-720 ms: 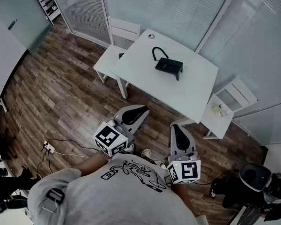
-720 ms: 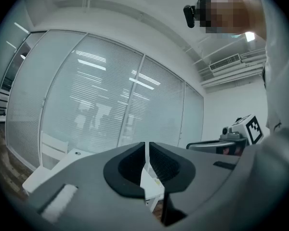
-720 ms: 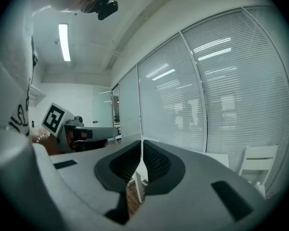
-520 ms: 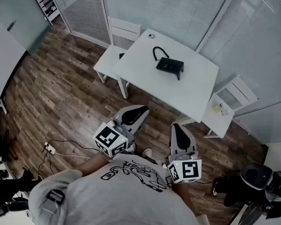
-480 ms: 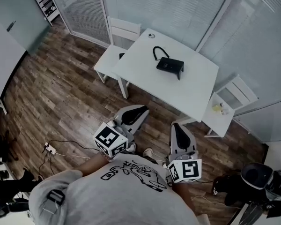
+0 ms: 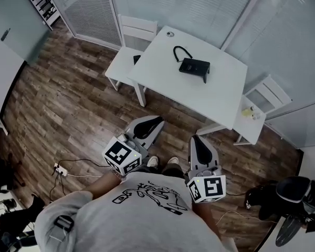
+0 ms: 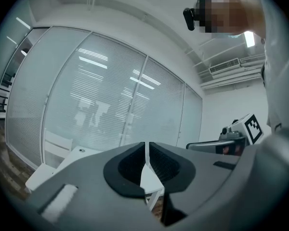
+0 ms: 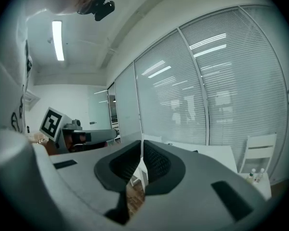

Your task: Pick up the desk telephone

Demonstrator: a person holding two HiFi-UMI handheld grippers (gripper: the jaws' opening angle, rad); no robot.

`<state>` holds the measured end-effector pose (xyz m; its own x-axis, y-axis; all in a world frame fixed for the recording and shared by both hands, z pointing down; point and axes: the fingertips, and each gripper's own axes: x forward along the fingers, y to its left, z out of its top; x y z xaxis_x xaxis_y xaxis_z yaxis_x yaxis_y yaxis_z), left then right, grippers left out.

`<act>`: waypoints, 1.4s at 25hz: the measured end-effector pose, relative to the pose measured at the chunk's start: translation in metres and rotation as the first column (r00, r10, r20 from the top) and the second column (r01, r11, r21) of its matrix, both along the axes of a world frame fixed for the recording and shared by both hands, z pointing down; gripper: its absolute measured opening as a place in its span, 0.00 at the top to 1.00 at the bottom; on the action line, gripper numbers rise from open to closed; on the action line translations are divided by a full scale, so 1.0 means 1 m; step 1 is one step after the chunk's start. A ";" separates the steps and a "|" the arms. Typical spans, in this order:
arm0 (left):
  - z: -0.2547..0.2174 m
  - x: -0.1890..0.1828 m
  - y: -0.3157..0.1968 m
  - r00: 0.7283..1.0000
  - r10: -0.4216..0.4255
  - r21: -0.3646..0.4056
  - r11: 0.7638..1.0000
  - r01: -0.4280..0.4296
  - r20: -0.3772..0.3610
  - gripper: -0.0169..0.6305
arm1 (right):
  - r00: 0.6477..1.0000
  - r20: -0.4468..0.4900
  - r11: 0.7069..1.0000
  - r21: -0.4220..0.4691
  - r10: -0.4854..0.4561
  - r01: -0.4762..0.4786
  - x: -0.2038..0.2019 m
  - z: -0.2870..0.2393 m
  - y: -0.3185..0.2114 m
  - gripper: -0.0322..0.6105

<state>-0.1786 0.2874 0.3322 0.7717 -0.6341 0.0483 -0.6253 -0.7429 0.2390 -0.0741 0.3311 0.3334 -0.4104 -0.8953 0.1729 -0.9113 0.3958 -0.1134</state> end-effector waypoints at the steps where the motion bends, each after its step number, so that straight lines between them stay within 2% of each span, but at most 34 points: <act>1: 0.001 -0.003 -0.001 1.000 0.000 -0.001 1.000 0.000 0.000 0.93 | 1.000 0.002 1.000 -0.005 -0.001 0.001 -0.003 0.001 0.001 0.93; 8: 0.005 -0.002 -0.019 1.000 -0.002 -0.016 1.000 0.001 -0.010 0.93 | 1.000 -0.015 1.000 -0.005 -0.008 0.008 -0.003 0.005 -0.021 0.93; 15: 0.010 0.020 -0.045 1.000 0.002 -0.031 1.000 -0.002 0.003 0.93 | 1.000 -0.003 1.000 0.003 0.011 -0.011 0.024 0.004 -0.050 0.93; 23: 0.008 0.081 -0.092 1.000 0.015 -0.029 0.999 -0.014 0.015 0.93 | 1.000 0.013 1.000 0.011 0.018 -0.018 0.085 0.005 -0.094 0.93; 29: 0.003 0.133 -0.127 1.000 0.005 -0.028 1.000 -0.005 0.022 0.93 | 0.998 -0.019 0.998 0.038 0.059 -0.058 0.155 -0.007 -0.131 0.93; 35: 0.000 0.178 -0.149 1.000 -0.003 -0.018 1.000 0.003 0.027 0.93 | 0.999 -0.011 0.998 0.037 0.041 -0.040 0.198 -0.005 -0.152 0.93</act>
<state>-0.0006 0.1389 0.3325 0.7682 -0.6351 0.0804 -0.6338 -0.7368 0.2354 0.1235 0.1791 0.3281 -0.3719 -0.9171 0.1437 -0.9278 0.3623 -0.0888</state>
